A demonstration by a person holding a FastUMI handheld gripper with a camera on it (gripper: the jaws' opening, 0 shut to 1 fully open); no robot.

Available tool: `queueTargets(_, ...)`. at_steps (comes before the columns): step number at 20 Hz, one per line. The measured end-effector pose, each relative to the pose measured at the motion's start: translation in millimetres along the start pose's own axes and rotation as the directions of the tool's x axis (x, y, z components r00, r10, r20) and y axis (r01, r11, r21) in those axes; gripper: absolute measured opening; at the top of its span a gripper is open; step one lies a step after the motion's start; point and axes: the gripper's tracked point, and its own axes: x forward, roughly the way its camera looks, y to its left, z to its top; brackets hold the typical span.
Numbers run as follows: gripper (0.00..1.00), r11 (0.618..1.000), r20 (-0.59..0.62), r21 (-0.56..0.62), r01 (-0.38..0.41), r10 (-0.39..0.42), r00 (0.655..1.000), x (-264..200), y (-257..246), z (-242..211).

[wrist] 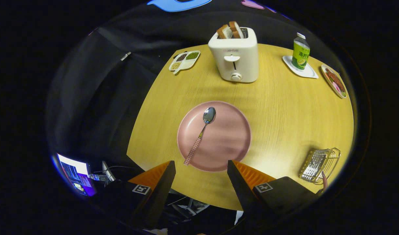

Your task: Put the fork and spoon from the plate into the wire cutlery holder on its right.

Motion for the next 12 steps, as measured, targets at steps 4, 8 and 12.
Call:
queueTargets(4, 0.99, 0.998, -0.050, 0.048, 0.040, -0.038, 0.998, 45, 6, -3)
queueTargets(8, 0.99, 0.990, -0.096, 0.118, 0.080, -0.069, 0.993, 76, 3, -3)
queueTargets(12, 0.98, 0.982, -0.138, 0.144, 0.123, -0.103, 0.985, 100, 1, -8)
